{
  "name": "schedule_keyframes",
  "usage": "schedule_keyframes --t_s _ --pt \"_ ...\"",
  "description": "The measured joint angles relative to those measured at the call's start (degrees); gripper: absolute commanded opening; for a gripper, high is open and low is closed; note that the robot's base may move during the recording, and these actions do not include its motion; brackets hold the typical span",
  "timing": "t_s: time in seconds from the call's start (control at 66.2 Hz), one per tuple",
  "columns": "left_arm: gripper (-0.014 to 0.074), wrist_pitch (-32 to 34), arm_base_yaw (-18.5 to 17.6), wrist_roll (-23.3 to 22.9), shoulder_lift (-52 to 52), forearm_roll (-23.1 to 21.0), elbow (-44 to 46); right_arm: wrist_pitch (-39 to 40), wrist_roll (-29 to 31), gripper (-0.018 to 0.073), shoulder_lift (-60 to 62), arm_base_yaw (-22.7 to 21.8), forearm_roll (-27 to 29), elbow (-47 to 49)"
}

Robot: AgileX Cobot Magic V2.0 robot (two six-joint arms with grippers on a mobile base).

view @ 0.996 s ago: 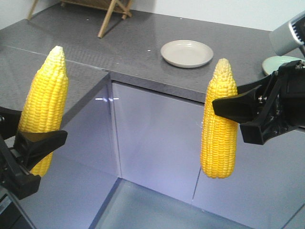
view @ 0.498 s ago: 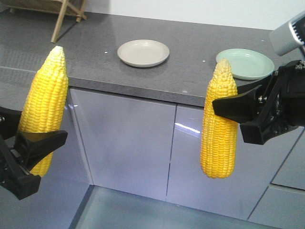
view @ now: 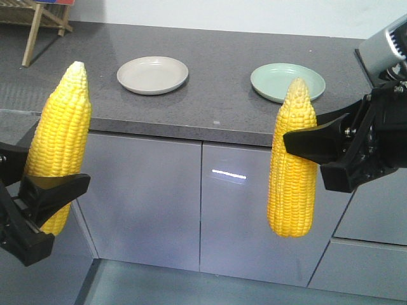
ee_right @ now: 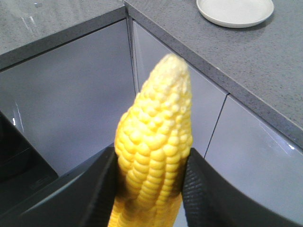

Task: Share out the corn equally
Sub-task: 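Drive the base toward the counter with the empty cream and green plates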

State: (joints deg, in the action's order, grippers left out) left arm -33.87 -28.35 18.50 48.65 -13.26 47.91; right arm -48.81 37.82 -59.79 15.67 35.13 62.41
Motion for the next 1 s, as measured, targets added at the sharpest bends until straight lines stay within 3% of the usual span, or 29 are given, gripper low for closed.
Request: schedule_keyframes --t_s 0.996 --pt "0.0307 0.0 0.0 0.0 0.0 0.0 0.0 0.0 0.0 0.0204 0.0 0.0 0.0 0.0"
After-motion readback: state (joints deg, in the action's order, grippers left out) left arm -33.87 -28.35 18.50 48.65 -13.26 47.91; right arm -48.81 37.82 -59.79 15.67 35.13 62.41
